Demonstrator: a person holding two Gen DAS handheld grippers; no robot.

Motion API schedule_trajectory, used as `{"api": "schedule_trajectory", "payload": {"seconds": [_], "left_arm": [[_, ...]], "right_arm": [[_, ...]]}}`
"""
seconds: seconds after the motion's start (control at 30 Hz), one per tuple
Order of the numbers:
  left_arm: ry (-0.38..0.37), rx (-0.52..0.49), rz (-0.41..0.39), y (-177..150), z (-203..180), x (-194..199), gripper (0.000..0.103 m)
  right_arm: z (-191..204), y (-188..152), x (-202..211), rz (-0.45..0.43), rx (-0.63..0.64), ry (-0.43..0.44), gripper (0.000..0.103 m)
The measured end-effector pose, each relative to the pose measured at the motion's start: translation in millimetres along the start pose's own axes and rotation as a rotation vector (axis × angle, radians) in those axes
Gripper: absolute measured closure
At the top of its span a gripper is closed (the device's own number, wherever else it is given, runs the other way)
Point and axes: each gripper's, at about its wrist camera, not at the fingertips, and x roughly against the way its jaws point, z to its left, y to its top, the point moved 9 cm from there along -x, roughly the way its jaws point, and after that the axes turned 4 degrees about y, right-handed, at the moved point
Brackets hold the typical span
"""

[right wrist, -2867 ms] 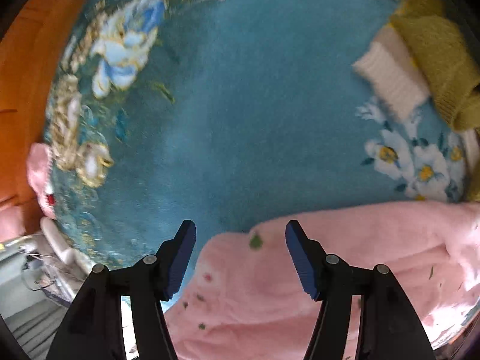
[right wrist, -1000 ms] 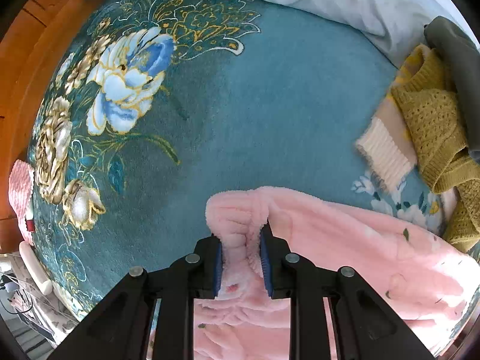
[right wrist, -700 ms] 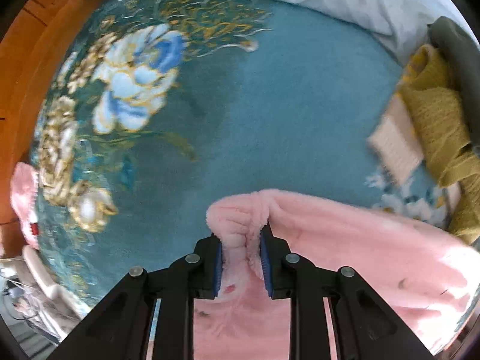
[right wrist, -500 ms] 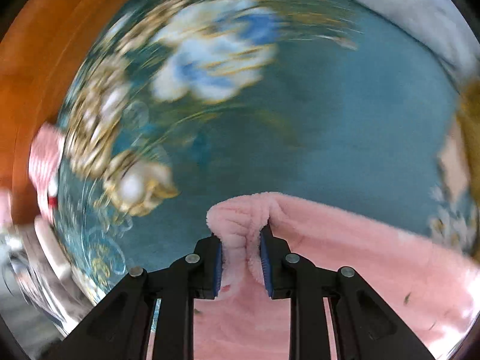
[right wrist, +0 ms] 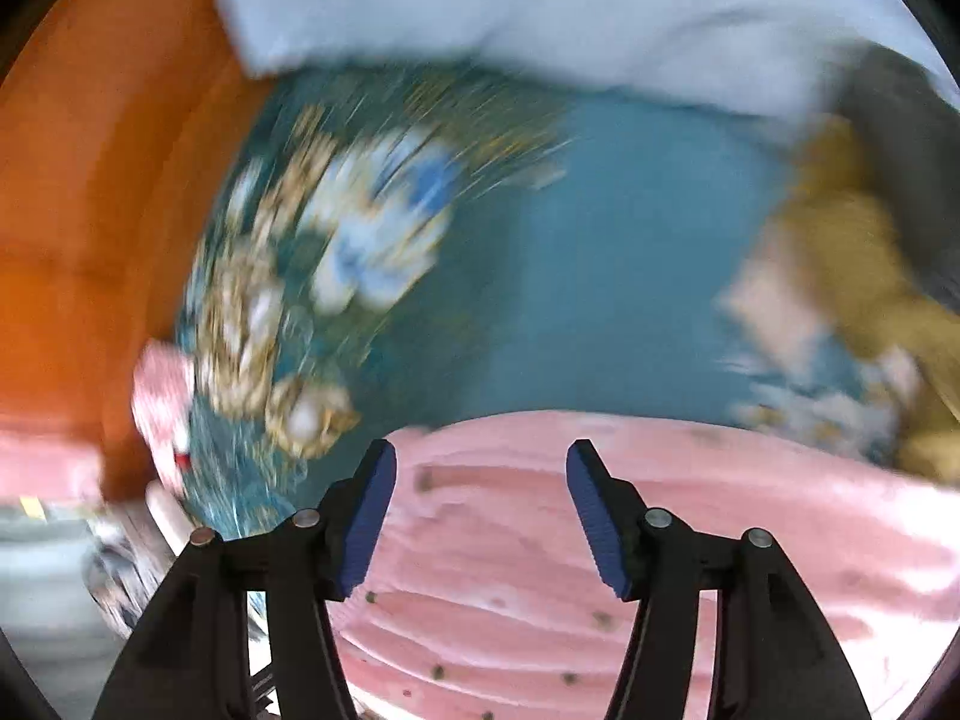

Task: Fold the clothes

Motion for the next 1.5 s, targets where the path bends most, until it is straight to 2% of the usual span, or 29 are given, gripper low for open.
{"api": "schedule_trajectory", "payload": {"seconds": [0.07,0.13,0.3,0.37,0.47,0.57,0.67,0.77,0.93,1.07,1.13,1.2,1.23,1.3,1.33,1.4,1.5], "left_arm": [[0.034,0.007,0.009,-1,-1,-1,0.089],[0.068,0.018,0.015,-2,-3,-2,0.089],[0.144,0.057,0.011,0,-15,-2,0.089],[0.178,0.049,-0.002,-1,-23,1,0.089],[0.215,0.035,-0.012,-6,-34,6,0.089],[0.246,0.018,-0.038,-13,-48,16,0.089],[0.254,0.006,-0.078,-22,-65,29,0.089],[0.266,-0.024,-0.122,-31,-86,41,0.089],[0.288,-0.032,-0.192,-49,-104,60,0.089],[0.279,-0.02,-0.239,-60,-118,71,0.089],[0.267,-0.009,-0.258,-64,-122,77,0.089],[0.256,0.0,-0.277,-69,-126,84,0.089],[0.251,0.004,-0.286,-71,-129,87,0.089],[0.233,0.021,-0.299,-76,-129,96,0.089],[0.223,0.03,-0.306,-79,-130,101,0.089],[0.195,0.045,-0.322,-81,-132,111,0.089],[0.152,0.067,-0.359,-80,-134,129,0.089]], "right_arm": [[-57,-5,51,-0.081,-0.112,-0.025,0.041],[-124,-27,98,-0.141,-0.239,-0.071,0.041],[-289,-137,185,-0.239,-0.604,-0.185,0.041],[-349,-195,212,-0.271,-0.768,-0.204,0.041],[-424,-289,239,-0.318,-1.0,-0.215,0.041],[-481,-370,250,-0.366,-1.202,-0.2,0.041],[-523,-425,244,-0.389,-1.351,-0.157,0.041],[-553,-449,230,-0.393,-1.414,-0.106,0.041],[-596,-466,202,-0.374,-1.455,-0.063,0.041],[-627,-461,191,-0.408,-1.466,-0.026,0.041],[-637,-459,188,-0.409,-1.469,-0.032,0.049],[-643,-463,179,-0.373,-1.499,-0.023,0.07],[-644,-465,178,-0.366,-1.515,-0.01,0.074],[-642,-465,178,-0.371,-1.544,0.028,0.094],[-642,-466,178,-0.374,-1.558,0.047,0.098],[-640,-463,185,-0.388,-1.566,0.076,0.1],[-634,-452,216,-0.44,-1.508,0.083,0.101]]}}
